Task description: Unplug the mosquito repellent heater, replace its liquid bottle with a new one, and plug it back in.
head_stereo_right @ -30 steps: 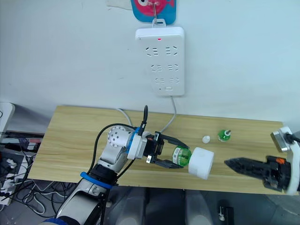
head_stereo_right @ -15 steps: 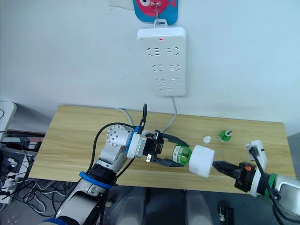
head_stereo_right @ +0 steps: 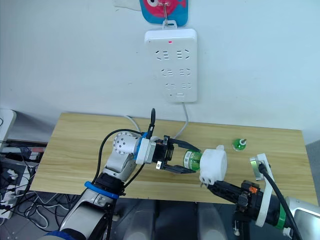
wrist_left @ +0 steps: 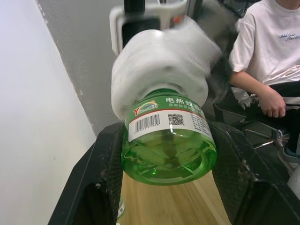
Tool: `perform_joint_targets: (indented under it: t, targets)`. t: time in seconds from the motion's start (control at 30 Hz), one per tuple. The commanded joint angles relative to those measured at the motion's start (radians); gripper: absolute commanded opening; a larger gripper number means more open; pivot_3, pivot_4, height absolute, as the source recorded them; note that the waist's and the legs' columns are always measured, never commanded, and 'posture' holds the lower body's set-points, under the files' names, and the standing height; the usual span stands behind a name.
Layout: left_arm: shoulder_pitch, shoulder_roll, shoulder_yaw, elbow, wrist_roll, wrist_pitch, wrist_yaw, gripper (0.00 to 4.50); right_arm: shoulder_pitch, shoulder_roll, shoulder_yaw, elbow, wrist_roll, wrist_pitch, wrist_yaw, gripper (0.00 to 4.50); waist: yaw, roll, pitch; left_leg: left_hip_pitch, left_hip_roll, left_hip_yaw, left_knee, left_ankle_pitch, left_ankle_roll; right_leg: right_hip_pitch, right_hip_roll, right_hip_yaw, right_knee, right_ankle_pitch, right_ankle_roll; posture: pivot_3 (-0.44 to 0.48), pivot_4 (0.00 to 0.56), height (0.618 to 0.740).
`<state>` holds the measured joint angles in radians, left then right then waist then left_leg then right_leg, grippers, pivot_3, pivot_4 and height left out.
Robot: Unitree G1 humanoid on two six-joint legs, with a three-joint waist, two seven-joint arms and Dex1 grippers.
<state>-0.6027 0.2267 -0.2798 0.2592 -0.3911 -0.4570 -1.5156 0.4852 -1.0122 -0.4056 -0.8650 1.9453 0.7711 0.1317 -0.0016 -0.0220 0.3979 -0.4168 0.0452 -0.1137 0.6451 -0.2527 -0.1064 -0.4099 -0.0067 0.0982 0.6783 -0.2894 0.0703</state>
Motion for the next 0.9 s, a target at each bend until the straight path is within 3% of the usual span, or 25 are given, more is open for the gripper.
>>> perform_joint_targets:
  t: [0.03,0.27,0.5,0.9]
  targets:
    - [-0.004,-0.013,-0.010,-0.011,-0.002,-0.020,-0.005,2.26,0.033,-0.032,0.008,-0.066,0.027,-0.080,0.023,0.02,0.000,0.000,0.000,0.000,0.000,0.000,0.000,0.000,0.000,0.000,0.000,0.000,0.000,0.000,0.000,0.062,0.395,0.740]
    - [-0.006,-0.013,-0.011,-0.005,-0.002,-0.024,-0.012,2.26,0.052,-0.120,0.027,-0.097,0.027,-0.209,0.065,0.02,0.000,0.000,0.000,0.000,0.000,0.000,0.000,0.001,-0.002,0.000,0.000,0.000,0.000,0.000,0.000,0.056,0.400,0.740]
    - [-0.005,-0.015,-0.013,-0.003,-0.001,-0.022,-0.017,2.26,-0.025,-0.188,0.079,-0.075,0.027,-0.333,0.099,0.02,-0.001,0.000,0.000,0.000,0.000,0.000,0.000,0.001,-0.002,0.000,0.000,0.000,0.000,0.000,0.000,0.051,0.402,0.740]
    - [0.000,-0.010,-0.011,-0.014,-0.002,-0.011,-0.022,2.26,-0.281,-0.114,0.131,0.136,0.027,-0.227,0.040,0.02,-0.001,0.000,0.000,0.000,0.000,0.000,0.000,0.001,-0.001,0.000,0.000,0.000,0.000,0.000,0.000,0.059,0.413,0.740]
